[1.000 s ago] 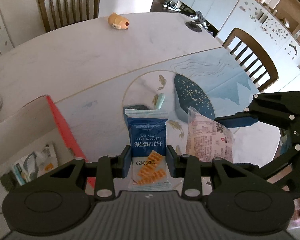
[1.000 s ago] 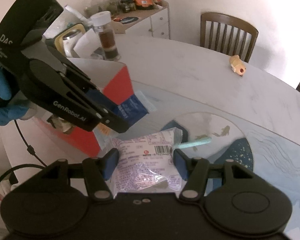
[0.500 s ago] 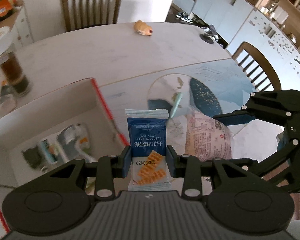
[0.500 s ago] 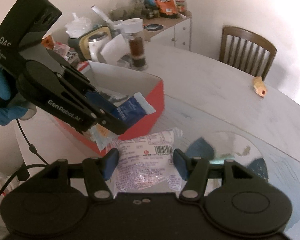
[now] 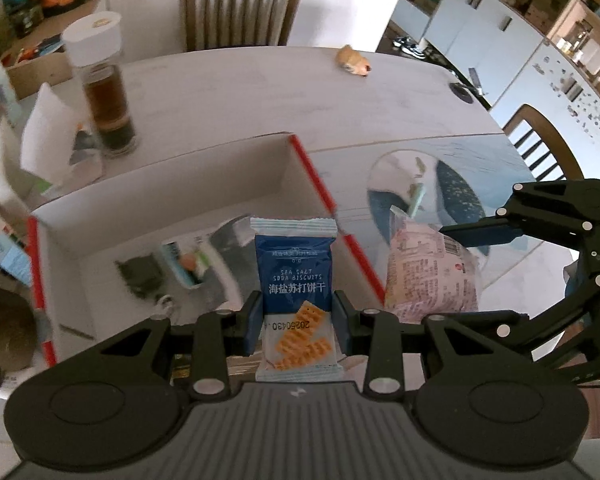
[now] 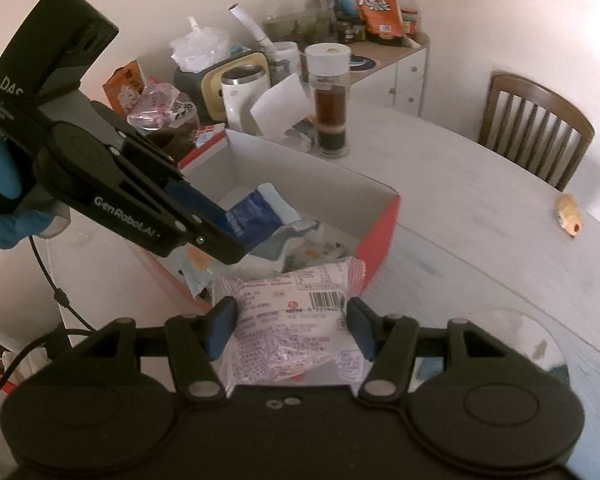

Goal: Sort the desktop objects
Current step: 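Carry the cracker packet in the left tool and pink bag in the right tool to the box, then lower both tools into the box and open them to release the cracker packet and pink bag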

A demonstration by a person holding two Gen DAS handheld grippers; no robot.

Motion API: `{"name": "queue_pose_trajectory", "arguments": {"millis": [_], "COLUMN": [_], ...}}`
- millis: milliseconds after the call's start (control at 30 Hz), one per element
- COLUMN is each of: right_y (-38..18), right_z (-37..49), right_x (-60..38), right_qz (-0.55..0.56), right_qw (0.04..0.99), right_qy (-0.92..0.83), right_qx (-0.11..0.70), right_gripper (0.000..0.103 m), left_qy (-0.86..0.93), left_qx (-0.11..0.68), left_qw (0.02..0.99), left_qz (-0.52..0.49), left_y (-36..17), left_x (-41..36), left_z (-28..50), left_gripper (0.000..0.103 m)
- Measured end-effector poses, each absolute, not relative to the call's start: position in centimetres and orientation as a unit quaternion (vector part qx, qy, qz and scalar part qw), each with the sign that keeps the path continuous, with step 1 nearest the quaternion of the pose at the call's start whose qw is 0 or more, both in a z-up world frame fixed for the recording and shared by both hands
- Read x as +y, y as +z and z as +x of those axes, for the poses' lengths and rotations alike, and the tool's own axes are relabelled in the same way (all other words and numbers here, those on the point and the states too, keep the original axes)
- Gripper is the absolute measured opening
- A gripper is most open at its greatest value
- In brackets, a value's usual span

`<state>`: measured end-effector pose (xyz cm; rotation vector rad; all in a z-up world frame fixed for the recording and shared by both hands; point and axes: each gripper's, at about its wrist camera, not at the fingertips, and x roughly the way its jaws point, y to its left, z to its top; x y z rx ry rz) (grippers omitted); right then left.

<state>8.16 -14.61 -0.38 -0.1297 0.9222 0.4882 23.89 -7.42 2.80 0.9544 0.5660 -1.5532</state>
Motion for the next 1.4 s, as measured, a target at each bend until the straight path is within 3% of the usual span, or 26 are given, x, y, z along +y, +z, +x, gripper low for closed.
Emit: {"name": "queue_pose_trajectory", "arguments": {"millis": [600,1400], "right_y": [-1.3,-5.9], "right_z": [13.1,17.0], "right_x": [-9.1,-3.7], "right_qz": [-0.089,-0.134], "right_qw": [0.860,0.835], "right_qy": [0.250,0.278], "right_qx": [0.436,0.455], "right_gripper": [0.060,0.060], "left_qy": [-0.627,-0.559], "left_qx": [0.261,0.282], "left_qw": [0.613,0.641], "left_qz": [0.404,0.444], "left_y": [3.2,-0.9], "left_x": [-8.3,-13.8], "left_z": [31.2,35.4], "left_gripper": [0.035,0.035]}}
